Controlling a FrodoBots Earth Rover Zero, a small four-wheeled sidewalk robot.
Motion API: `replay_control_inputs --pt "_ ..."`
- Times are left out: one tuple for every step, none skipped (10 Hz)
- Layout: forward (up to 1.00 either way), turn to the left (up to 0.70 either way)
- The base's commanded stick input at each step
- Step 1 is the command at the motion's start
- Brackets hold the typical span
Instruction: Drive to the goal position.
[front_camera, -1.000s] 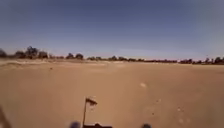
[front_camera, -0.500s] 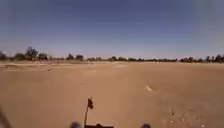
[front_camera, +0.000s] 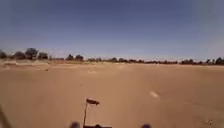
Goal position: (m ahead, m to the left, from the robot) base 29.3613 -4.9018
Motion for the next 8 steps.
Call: replay_control_inputs --pt "0.7 0.0" --pt "0.7 0.0" --pt "0.7 0.0" --pt "0.7 0.0" --pt "0.7 0.0" --pt "0.7 0.0" --pt "0.7 0.0" --pt "0.7 0.0"
